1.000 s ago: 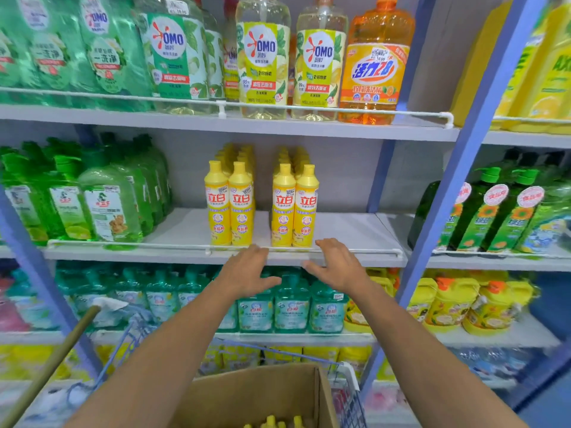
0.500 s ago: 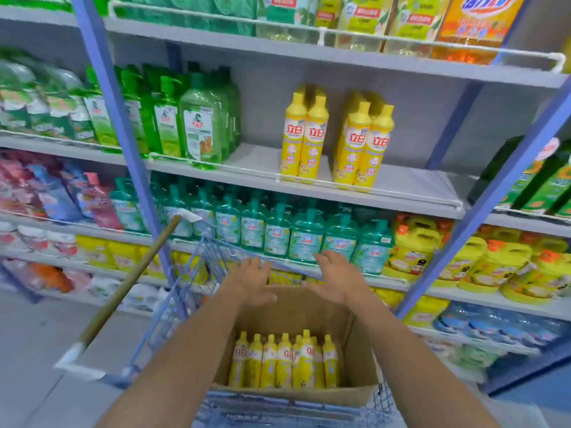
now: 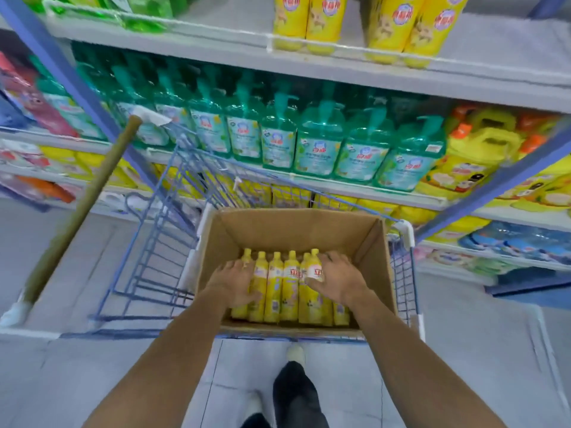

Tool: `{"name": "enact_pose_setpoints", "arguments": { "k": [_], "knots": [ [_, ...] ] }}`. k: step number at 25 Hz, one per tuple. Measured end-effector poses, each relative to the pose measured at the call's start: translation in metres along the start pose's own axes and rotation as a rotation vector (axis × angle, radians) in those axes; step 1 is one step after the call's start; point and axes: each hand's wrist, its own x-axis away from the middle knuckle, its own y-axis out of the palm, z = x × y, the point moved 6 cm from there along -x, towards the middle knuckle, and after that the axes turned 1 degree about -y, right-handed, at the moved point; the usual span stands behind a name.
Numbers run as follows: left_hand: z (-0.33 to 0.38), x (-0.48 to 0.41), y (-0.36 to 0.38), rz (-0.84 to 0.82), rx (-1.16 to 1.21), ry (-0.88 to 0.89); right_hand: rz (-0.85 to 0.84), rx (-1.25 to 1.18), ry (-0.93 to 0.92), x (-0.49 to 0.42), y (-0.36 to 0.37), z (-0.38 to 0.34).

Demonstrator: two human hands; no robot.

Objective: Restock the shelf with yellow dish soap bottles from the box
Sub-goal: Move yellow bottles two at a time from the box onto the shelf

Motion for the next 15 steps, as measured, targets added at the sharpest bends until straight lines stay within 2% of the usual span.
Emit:
{"name": "enact_pose_setpoints", "arguments": {
  "k": [9, 15],
  "knots": [
    [-0.028, -0.093, 0.047, -0.132, 0.105, -0.059, -0.127, -0.093, 0.119, -0.07, 0.062, 0.059],
    [-0.06, -0.184, 0.079, -0.115, 0.187, -0.05, -0.089, -0.208, 0.268, -0.117, 0.111, 0.111]
  ]
}}
